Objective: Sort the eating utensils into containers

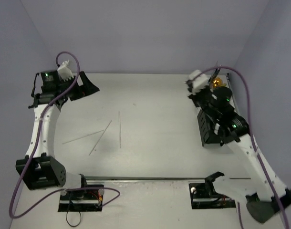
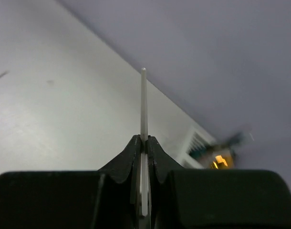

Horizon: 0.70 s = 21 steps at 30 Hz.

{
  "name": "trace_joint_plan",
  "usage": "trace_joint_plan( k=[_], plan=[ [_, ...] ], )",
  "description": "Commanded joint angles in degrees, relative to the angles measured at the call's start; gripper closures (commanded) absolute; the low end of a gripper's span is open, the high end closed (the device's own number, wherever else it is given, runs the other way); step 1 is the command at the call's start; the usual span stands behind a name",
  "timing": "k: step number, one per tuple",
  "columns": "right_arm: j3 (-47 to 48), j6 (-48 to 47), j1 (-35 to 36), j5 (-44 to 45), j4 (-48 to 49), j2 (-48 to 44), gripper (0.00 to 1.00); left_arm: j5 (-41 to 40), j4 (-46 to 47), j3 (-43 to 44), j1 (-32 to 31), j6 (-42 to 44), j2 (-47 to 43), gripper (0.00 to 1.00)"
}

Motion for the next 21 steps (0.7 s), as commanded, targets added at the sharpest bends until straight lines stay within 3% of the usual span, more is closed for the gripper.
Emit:
trace_joint_plan(
  k=[1,5,11,21],
  plan=[
    [-3.9,21.3,-17.2,0.2,4.9,-8.7,1.0,-4.8,10.6,-3.9,-1.8,1.0,-1.4,0.11],
    [-7.0,31.0,-28.1,-0.4,4.3,-10.8,1.0,-7.0,12.6,-5.9,-1.9,2.8,-1.3,0.11],
    [-9.3,37.4,-40.1,-6.1,1.0,-9.4,1.0,-8.4,12.6,-8.1,-1.9,5.6,-2.2,0.11],
    [-14.9,36.2,-43.1,-7.2,4.9,-10.6,1.0,-7.1,16.3,-14.3,-2.2,9.2,-3.1,0.11]
  ],
)
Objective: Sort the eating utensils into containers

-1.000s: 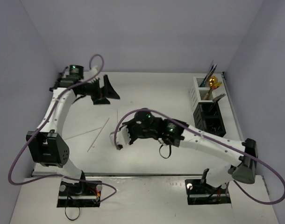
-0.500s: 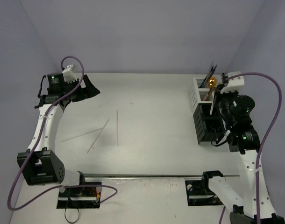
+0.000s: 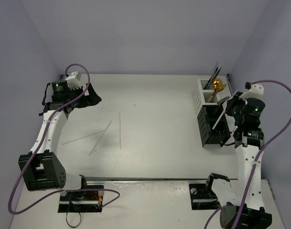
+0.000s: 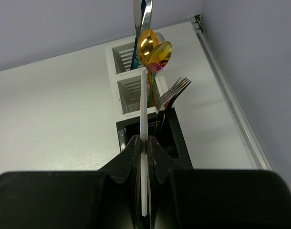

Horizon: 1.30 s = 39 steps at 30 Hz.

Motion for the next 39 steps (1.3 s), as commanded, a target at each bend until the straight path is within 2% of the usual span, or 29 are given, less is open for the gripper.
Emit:
trace_joint_plan(
  k=[1,9,15,17,18,19,20,21,22,26,33,39],
  plan=[
    [-2.9,0.0,-0.5,-1.0,8.0,-1.8,1.0,0.5,4.7,-0.6,-0.2,3.5,-1.5,0.11],
    [-8.5,0.9,-1.3,0.1,16.1,-1.9,1.0,-1.5,-0.6,-5.0,-4.7,12.2,-1.2,0.12],
    [-10.5,1.6,-1.2,-0.1,16.3,-0.7,0.98,-4.0,-4.4,-8.6,-11.8,13.4,0.0,0.25],
    [-11.1,2.3,-1.3,0.6,15.5,-0.3,0.82,-5.0,-5.4,-9.0,-13.9,13.0,1.6,0.25],
    [-11.1,2.5,-1.5,1.1,15.1,-0.1,0.66,-5.4,-6.3,-9.0,-15.9,12.7,2.3,0.26],
    [-11.1,2.5,-1.5,1.1,14.8,0.0,0.66,-5.9,-6.3,-8.8,-15.9,12.7,3.1,0.27],
    [-10.3,3.1,-1.6,1.2,14.1,0.3,0.55,-6.2,-7.1,-8.7,-17.7,12.4,4.3,0.29],
    [-9.8,3.5,-1.7,1.1,13.5,0.5,0.49,-6.4,-7.6,-8.5,-19.0,12.2,5.9,0.3],
    [-9.2,3.6,-1.7,1.0,13.0,0.5,0.47,-6.7,-7.8,-8.2,-19.7,11.7,7.6,0.32],
    [-5.8,3.5,-1.7,-0.5,11.9,0.3,0.44,-8.2,-8.3,-5.2,-21.6,8.9,14.4,0.41],
    [-1.0,-0.3,-1.7,-4.2,11.1,-0.9,0.43,-12.9,-10.4,3.4,-22.1,4.0,25.8,0.55],
    [1.3,-3.4,-1.6,-6.7,11.2,-1.6,0.43,-24.9,-11.1,8.5,-24.8,3.4,32.3,0.62]
  ],
)
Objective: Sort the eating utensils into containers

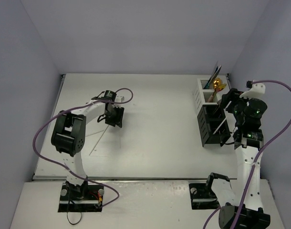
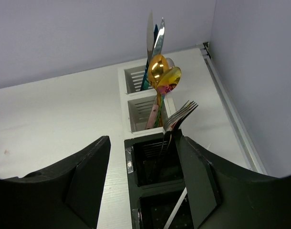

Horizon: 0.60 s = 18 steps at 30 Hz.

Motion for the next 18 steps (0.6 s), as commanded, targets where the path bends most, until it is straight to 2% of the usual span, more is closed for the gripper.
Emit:
trace_joint_plan(
  k=[1,5,9,12,14,16,18],
  plan=[
    [4.1,-3.4,-0.4,-3.4,3.5,-0.6,0.43,-10.6,-0.6,3.5,-2.6,-2.0,2.9,0.63],
    [5.8,-5.7,-0.4,-4.9,3.7,-0.5,0.44,-18.8,-2.5,6.9,-3.3,-3.1,9.1,0.69],
    [7.2,-9.7,-0.3,-7.0,3.6,-0.6,0.44,-21.5,-3.6,8.5,-3.6,-4.3,12.7,0.75],
    [7.7,-11.5,-0.3,-8.9,3.7,-0.8,0.46,-20.9,-3.9,9.3,-3.7,-4.4,13.5,0.79],
    [8.7,-15.8,-0.1,-15.7,3.6,-0.6,0.51,-18.4,-4.4,10.6,-3.6,-3.9,14.3,0.89],
    [9.4,-18.3,0.3,-21.4,3.6,-0.3,0.51,-15.1,-5.8,12.1,-3.7,-3.6,14.4,1.0],
    [9.8,-21.5,0.9,-25.5,3.5,0.3,0.5,-10.9,-6.7,13.7,-3.7,-3.4,13.2,1.0]
  ],
)
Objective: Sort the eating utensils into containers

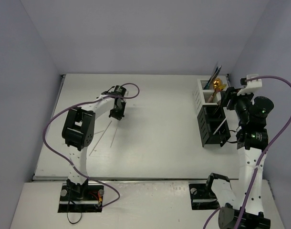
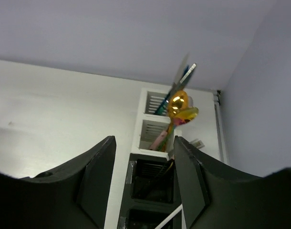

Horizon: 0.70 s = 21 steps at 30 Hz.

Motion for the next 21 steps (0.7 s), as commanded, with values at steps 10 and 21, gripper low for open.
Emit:
trace_joint_plan(
  k=[10,21],
  plan=[
    [7.4,-42.9,26.9,-5.1,-5.3,6.6,0.55,32.0,-5.9,4.2,0.7,-5.8,-14.3,1.0],
    [9.6,-63.6,67.2,11.6,-12.9,22.2,0.52,51.2,-5.9,3.0,0.8,-12.0,-18.2,1.0]
  ],
)
